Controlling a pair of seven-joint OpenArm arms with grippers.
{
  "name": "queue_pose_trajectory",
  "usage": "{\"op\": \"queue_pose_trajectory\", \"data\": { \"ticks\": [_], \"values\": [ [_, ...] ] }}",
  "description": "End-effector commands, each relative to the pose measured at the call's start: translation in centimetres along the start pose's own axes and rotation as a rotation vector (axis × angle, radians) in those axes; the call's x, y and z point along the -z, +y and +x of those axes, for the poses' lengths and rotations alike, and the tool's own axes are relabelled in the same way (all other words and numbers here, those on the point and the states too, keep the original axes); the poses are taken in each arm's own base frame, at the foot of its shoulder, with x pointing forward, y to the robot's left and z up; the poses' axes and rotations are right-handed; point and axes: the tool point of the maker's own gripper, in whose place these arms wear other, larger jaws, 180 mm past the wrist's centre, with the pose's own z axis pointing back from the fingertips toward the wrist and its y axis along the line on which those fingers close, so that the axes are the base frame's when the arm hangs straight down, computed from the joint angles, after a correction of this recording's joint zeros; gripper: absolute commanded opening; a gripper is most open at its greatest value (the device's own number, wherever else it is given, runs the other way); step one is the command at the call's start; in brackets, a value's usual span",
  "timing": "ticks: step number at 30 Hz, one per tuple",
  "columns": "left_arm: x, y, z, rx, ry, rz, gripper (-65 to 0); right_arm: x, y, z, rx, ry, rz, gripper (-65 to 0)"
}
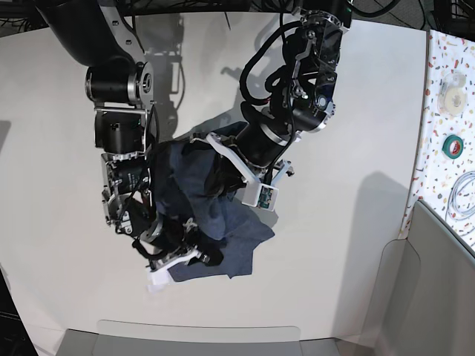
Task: Layout the t-shirt on the table in an organized manner, then fold the t-shirt properly
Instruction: 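Lift the shirt with both grippers, shaking it loose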
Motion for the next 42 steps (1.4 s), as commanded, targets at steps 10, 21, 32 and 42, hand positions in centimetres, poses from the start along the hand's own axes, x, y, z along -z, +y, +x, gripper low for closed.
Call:
{"op": "queue_pose_trajectory", "data": {
  "ticks": [10,21,32,42],
  "values": [
    [-1.0,-1.4,2.1,0.008,-0.086,-0.036,-65.0,1.4,1.7,-0.7,0.006,0.105,0.057,-42.3],
    [-1.1,-1.5,2.3,0.01,-0.093,-0.038,-65.0,1.8,2.3,-1.7,-0.028,0.146,0.105,-42.0],
    [-0.9,-4.4,1.6,0.042,-0.074,-0.114,-65.0,0.6,2.0,-2.4,-0.097,0.213,0.136,-41.9],
    [-0.8,-6.1,1.2,0.058,-0.067,-0.158,-65.0,-0.9,1.3,-1.3,-0.181,0.299,0.083,-42.2]
  ]
}}
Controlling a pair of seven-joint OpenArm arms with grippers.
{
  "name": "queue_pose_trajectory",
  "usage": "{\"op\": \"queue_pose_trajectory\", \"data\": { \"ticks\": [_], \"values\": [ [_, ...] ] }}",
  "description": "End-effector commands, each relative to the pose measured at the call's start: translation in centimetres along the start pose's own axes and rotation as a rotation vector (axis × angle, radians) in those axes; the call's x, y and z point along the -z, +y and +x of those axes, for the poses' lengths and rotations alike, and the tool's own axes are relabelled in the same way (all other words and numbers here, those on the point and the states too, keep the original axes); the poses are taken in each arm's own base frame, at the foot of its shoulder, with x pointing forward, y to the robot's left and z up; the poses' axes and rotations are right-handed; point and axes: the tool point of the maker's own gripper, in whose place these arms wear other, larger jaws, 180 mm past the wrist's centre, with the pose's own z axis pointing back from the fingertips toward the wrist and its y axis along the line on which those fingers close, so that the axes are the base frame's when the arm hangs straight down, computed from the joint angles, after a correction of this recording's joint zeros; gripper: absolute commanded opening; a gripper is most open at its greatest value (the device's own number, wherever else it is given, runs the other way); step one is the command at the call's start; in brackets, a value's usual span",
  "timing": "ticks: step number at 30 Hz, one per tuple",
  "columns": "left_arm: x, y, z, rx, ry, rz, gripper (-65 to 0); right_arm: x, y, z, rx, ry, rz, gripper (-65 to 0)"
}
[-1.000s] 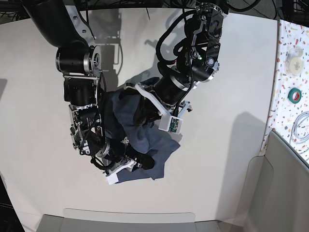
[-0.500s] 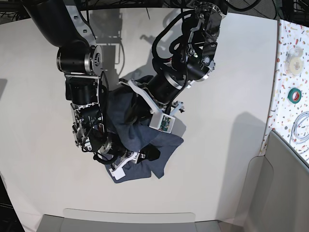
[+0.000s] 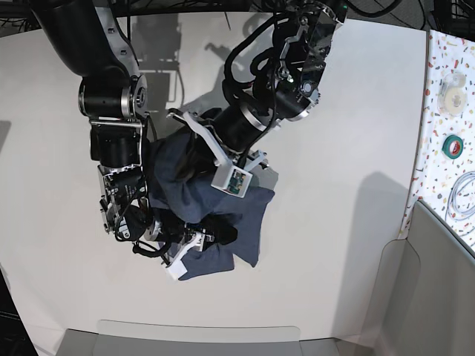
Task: Layout the t-shirt on the table in an organized manner, then fold the t-shirt properly
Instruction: 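Lift the shirt with both grippers, shaking it loose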
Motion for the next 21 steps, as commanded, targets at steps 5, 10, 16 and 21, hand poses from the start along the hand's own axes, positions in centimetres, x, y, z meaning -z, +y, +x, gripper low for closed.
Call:
{"op": "queue_pose_trajectory", "data": {
  "ticks": [5,10,16,21],
  "values": [
    [-0.3,-0.8,1.4,0.03,-0.069,-0.03,-65.0,-3.6,0.2,4.0,-0.105,-0.015,-0.041,-42.3],
    [-0.4,-0.4,1.0,0.036,-0.057,-0.02,-65.0,-4.8,0.3,3.6,-0.128,0.085,-0.063,-42.3],
    [-0.4,-0.3,0.9,0.034,-0.056,-0.019,-65.0,-3.2,1.6,1.9,-0.13,0.158,-0.026,-42.3],
    [-0.9,0.3,0.6,0.033,-0.078,-0.004,-65.0,-2.5,1.8,1.1,-0.119,0.171,-0.013,-42.3]
  ]
}}
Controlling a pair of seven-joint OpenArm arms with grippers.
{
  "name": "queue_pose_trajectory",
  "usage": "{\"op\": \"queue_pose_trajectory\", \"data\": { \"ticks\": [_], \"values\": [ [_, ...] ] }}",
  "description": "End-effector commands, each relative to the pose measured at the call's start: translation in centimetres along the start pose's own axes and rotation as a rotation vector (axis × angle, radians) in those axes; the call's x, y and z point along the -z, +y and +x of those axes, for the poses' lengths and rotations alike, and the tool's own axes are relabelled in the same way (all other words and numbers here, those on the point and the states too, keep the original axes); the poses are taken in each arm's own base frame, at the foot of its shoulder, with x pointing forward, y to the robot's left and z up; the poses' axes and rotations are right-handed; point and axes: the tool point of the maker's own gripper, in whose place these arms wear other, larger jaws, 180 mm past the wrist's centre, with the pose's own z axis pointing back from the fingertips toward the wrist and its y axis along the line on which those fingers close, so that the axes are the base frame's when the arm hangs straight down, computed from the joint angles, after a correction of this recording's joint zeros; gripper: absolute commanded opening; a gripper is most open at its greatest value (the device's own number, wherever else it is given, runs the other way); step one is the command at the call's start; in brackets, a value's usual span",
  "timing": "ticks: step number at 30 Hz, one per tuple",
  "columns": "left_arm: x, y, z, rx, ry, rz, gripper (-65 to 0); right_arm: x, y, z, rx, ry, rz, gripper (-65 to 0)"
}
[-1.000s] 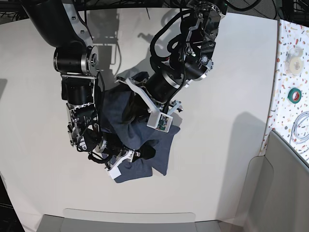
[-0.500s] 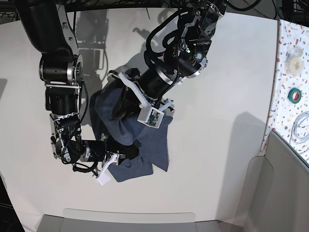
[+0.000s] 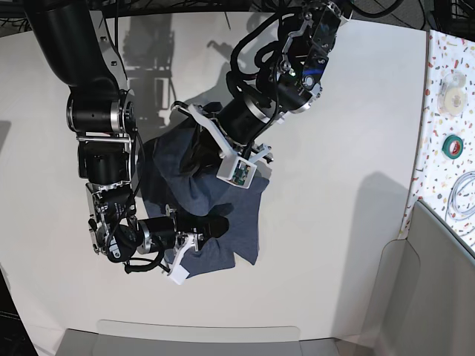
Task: Layout the t-shirt on the table in an organized manner, then fold the t-shirt properly
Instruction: 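Lift the shirt with both grippers, shaking it loose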
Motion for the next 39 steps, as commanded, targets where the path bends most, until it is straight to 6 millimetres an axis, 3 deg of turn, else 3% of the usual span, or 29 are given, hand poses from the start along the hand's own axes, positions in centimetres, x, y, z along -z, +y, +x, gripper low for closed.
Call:
{"op": "queue_pose_trajectory", "data": {
  "ticks": [1,16,20,29,35,39],
  "values": [
    [-0.2,-0.5,1.9,0.013,-0.076,-0.02,-65.0,-1.2,1.0,2.1,-0.047,-0.046,0.011,-42.3],
    [-2.4,0.9,0.9,-0.05,-0.225,0.04,-65.0,2.0,3.7,1.3,-0.05,-0.016,0.085,-42.3],
    [-2.8,1.3,0.5,-0.073,-0.273,0.06,-65.0,2.6,3.5,0.6,-0.023,-0.014,0.099,-42.3],
    [-3.9,5.6,-0.9,-0.108,-0.279,0.193,-65.0,7.0,3.0,-1.5,0.164,-0.039,0.162,-42.2],
    [-4.2,6.2,-1.0,-0.108,-0.278,0.211,-65.0,7.7,3.5,-1.2,0.175,-0.061,0.175,-42.4],
    [-4.3,6.5,-0.8,-0.099,-0.279,0.217,-65.0,7.4,4.3,-0.2,0.154,-0.09,0.192,-50.4]
  ]
}}
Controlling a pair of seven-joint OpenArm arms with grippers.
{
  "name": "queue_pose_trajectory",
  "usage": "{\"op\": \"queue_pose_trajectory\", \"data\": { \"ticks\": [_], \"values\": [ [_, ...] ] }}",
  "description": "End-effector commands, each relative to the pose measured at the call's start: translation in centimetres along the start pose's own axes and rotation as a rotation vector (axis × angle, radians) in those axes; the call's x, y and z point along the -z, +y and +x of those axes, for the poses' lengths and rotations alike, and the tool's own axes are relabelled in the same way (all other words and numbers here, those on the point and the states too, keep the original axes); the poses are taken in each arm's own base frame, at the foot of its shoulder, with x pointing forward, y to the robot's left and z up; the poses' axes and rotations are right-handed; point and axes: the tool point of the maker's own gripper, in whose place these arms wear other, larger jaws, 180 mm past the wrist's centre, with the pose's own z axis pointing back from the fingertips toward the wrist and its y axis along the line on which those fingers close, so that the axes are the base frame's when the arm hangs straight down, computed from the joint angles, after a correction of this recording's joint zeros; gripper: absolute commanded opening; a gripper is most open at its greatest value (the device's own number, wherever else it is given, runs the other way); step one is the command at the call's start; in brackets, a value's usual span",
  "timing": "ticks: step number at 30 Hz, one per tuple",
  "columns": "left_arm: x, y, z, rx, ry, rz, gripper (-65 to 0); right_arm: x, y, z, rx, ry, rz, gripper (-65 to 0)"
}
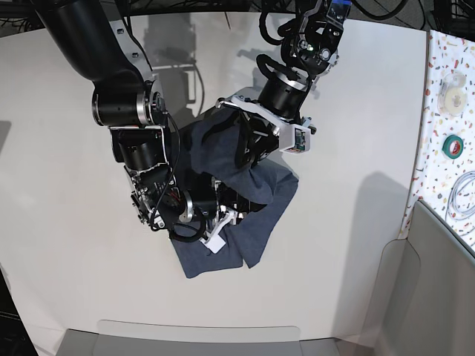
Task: Layout the t-shirt on the table in an organized manner, then fold the t-shirt properly
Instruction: 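Lift the shirt with both grippers, shaking it loose, then pull the grippers apart, stretching the shirt across the table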
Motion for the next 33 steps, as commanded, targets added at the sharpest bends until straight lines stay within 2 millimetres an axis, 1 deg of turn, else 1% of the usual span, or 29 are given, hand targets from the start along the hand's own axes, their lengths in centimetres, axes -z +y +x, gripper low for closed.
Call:
{"op": "queue_pose_trajectory", "data": {
  "ticks": [1,2,3,5,6,7,8,9,10,11,12,14,16,17,18,19,20,24,27,29,30,31,32,33],
  "values": [
    [-0.1,-0.4,1.4,0.016,-0.042,-0.022,-65.0,-1.1,2.9,3.6,-0.063,-0.094,0.058,-51.7],
    [-0.1,-0.3,1.3,0.027,-0.031,-0.025,-65.0,-1.6,3.4,4.3,-0.067,-0.126,0.077,-51.9],
    [0.0,-0.4,1.0,0.035,-0.007,-0.032,-65.0,-2.6,3.5,5.0,-0.065,-0.169,0.094,-52.0],
    [0.8,-1.6,0.9,0.062,0.041,-0.075,-65.0,-5.4,3.7,7.0,-0.098,-0.259,0.099,-52.2],
    [1.1,-2.1,0.6,0.074,0.072,-0.095,-65.0,-6.4,3.9,7.7,-0.116,-0.29,0.1,-52.2],
    [1.4,-2.7,0.0,0.087,0.117,-0.113,-65.0,-7.5,4.1,8.4,-0.131,-0.32,0.102,-52.6],
    [1.6,-3.3,-0.6,0.104,0.169,-0.135,-65.0,-9.1,3.9,9.1,-0.146,-0.354,0.096,-54.5],
    [1.9,-3.9,-1.1,0.122,0.21,-0.154,-65.0,-10.2,3.5,9.2,-0.145,-0.375,0.093,-57.5],
    [2.0,-4.6,-1.6,0.145,0.256,-0.177,-65.0,-11.3,3.3,9.5,-0.139,-0.403,0.103,-62.1],
    [2.2,-5.4,-2.0,0.171,0.3,-0.205,-65.0,-12.0,3.1,9.7,-0.136,-0.418,0.108,-65.0],
    [2.1,-6.4,-2.7,0.199,0.347,-0.237,-65.0,-12.8,2.9,9.9,-0.135,-0.43,0.106,-65.0],
    [2.2,-8.0,-3.4,0.265,0.419,-0.292,-65.0,-14.7,2.0,10.2,-0.134,-0.454,0.084,-65.0],
    [2.1,-9.3,-4.1,0.324,0.473,-0.338,-65.0,-16.3,1.2,10.3,-0.123,-0.48,0.077,-65.0],
    [1.9,-10.1,-4.6,0.351,0.496,-0.364,-65.0,-17.4,0.6,10.3,-0.116,-0.497,0.07,-65.0],
    [2.0,-10.6,-5.1,0.374,0.51,-0.383,-65.0,-18.3,-0.1,10.0,-0.098,-0.513,0.07,-65.0],
    [2.1,-10.9,-5.6,0.389,0.524,-0.395,-65.0,-19.0,-0.5,9.8,-0.091,-0.529,0.075,-65.0],
    [2.0,-11.3,-6.3,0.412,0.544,-0.414,-65.0,-20.4,-0.9,9.7,-0.093,-0.553,0.072,-65.0],
    [1.1,-14.4,-8.4,0.545,0.586,-0.535,-65.0,-24.9,-2.0,8.6,-0.125,-0.613,0.032,-65.0],
    [0.4,-16.0,-9.8,0.642,0.605,-0.611,-65.0,-27.2,-3.3,7.3,-0.129,-0.628,-0.008,-65.0],
    [-0.3,-16.6,-11.3,0.706,0.635,-0.654,-65.0,-27.5,-4.3,6.1,-0.112,-0.621,-0.025,-65.0],
    [-0.6,-16.6,-12.1,0.739,0.654,-0.669,-65.0,-27.3,-4.8,5.4,-0.101,-0.612,-0.033,-65.0],
    [-0.8,-16.4,-13.0,0.774,0.678,-0.678,-65.0,-26.8,-5.2,4.6,-0.094,-0.596,-0.038,-65.0],
    [-1.0,-16.1,-14.1,0.804,0.705,-0.684,-65.0,-26.4,-5.3,4.1,-0.097,-0.585,-0.041,-65.0],
    [-1.2,-15.7,-15.1,0.829,0.732,-0.687,-65.0,-25.6,-5.2,3.6,-0.103,-0.569,-0.035,-65.0]
  ]
}}
